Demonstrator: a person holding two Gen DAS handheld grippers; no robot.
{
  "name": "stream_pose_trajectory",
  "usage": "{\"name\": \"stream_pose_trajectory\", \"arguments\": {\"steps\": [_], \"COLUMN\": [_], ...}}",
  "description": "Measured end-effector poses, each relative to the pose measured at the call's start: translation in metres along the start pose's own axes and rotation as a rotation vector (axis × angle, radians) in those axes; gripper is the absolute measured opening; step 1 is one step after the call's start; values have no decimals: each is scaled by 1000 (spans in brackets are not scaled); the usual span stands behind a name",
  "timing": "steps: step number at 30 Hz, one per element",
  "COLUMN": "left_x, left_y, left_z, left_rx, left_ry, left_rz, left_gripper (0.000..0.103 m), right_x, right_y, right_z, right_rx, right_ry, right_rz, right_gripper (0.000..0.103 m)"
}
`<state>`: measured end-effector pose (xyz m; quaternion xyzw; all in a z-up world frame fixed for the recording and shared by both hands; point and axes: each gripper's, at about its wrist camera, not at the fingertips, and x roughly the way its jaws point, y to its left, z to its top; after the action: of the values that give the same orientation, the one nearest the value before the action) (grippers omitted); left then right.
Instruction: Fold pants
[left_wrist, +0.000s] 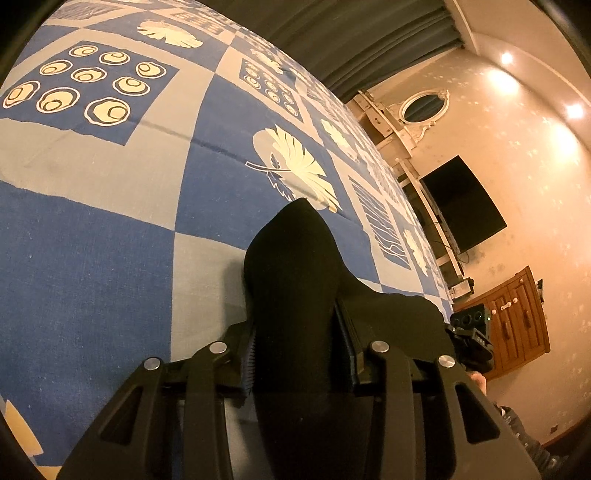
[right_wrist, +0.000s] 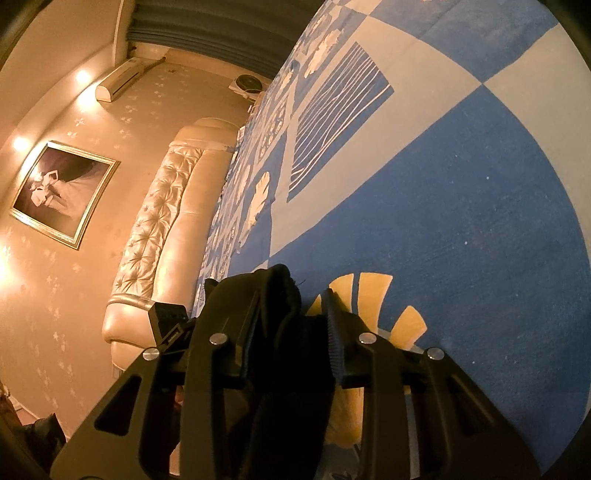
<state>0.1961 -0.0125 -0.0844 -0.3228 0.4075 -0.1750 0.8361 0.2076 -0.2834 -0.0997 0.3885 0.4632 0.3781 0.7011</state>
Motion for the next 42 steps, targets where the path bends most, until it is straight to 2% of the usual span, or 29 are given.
{"name": "stream_pose_trajectory", "arguments": {"steps": [13, 17, 27, 36, 42], "left_x": [1, 0, -7, -21, -29], "left_y": [0, -6, -6, 17, 37], "left_z": [-1, 0, 9, 34, 63], "left_rx": [11, 52, 70, 27, 0], "left_ry": [-3, -1, -9, -31, -40], "left_rz": [3, 41, 70, 102, 139], "left_gripper": [38, 36, 32, 31, 32], "right_x": [1, 3, 10, 46, 82], "right_y": [0, 4, 14, 28, 38], "right_z": [1, 2, 6, 19, 38], "right_rx": [-4, -6, -19, -22, -17], "right_ry": [-9, -8, -40, -28, -10], "right_rz": [-20, -36, -38, -13, 3], "right_gripper": [29, 30, 29, 28, 28]}}
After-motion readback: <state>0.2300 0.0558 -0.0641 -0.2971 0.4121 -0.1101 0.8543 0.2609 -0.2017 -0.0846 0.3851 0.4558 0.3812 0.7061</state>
